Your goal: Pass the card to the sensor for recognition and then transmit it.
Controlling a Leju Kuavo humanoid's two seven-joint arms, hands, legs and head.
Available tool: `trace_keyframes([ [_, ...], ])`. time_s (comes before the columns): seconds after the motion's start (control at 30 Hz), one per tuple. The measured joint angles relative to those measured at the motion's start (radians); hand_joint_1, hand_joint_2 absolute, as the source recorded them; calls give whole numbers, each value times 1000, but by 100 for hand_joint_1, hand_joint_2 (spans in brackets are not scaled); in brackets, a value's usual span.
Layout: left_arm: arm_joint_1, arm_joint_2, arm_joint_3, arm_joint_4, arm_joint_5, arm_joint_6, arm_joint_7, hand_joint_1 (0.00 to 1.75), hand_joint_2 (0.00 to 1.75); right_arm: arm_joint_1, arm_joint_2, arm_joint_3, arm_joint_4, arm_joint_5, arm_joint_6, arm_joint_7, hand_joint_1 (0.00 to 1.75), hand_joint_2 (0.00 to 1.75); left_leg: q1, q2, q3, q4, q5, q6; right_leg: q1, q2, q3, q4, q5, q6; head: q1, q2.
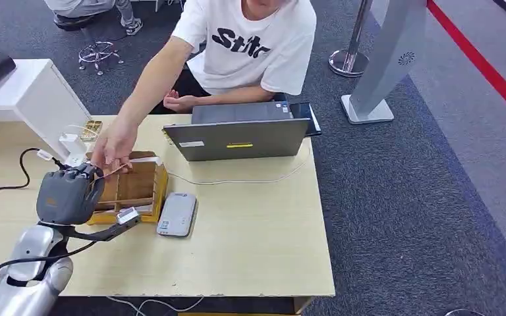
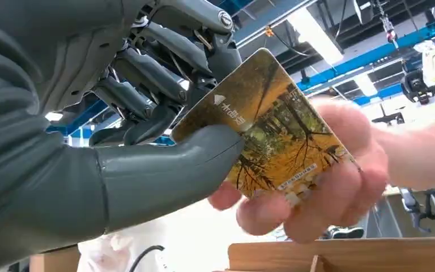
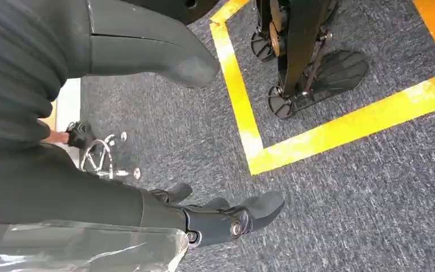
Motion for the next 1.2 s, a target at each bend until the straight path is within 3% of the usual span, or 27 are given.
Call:
trace_keyframes([
  [0.13,0,5,0,0,1,0,1,175,175,0,0,0,0,0,0,0,0,175,0,0,0,0,0,0,0,0,0,0,0,0,0,0],
  [0.17,0,5,0,0,1,0,0,24,175,0,0,0,0,0,0,0,0,175,0,0,0,0,0,0,0,0,0,0,0,0,0,0],
  [0.2,0,5,1,0,1,0,0,0,175,0,0,0,0,0,0,0,0,175,0,0,0,0,0,0,0,0,0,0,0,0,0,0],
  [0.57,12,5,2,-2,1,12,10,0,175,0,0,0,0,0,0,0,0,175,0,0,0,0,0,0,0,0,0,0,0,0,0,0],
  [0.63,25,0,9,-12,2,49,11,0,175,0,0,0,0,0,-1,0,0,175,0,0,0,0,0,0,0,0,0,0,0,0,0,0],
  [0.73,69,-29,38,-58,38,153,-8,0,175,0,0,0,0,-2,-3,2,0,175,0,0,0,0,0,0,0,0,0,0,0,0,0,0],
  [0.83,152,-92,90,-153,156,282,-97,0,175,1,0,0,0,-6,-10,3,0,175,0,1,0,0,-1,0,0,1,0,-1,0,0,0,0],
  [0.97,287,-245,199,-326,406,288,-359,0,175,1,2,-1,0,-5,-29,10,0,175,-1,2,-1,0,-2,2,0,2,0,-2,-1,1,0,0],
  [1.07,371,-341,282,-422,653,285,-503,0,175,5,4,-2,0,-5,-42,11,0,175,-1,2,-1,0,-3,3,-1,1,0,-2,-1,1,1,0],
  [1.13,408,-397,350,-467,785,270,-575,0,175,6,5,-4,0,-4,-43,12,0,175,-1,2,-1,0,-3,3,0,1,0,-2,-1,1,1,0],
  [1.2,428,-445,417,-493,897,222,-607,0,175,6,7,-8,0,-4,-47,12,0,175,0,1,-1,0,-3,3,0,0,0,-2,-1,1,0,0],
])
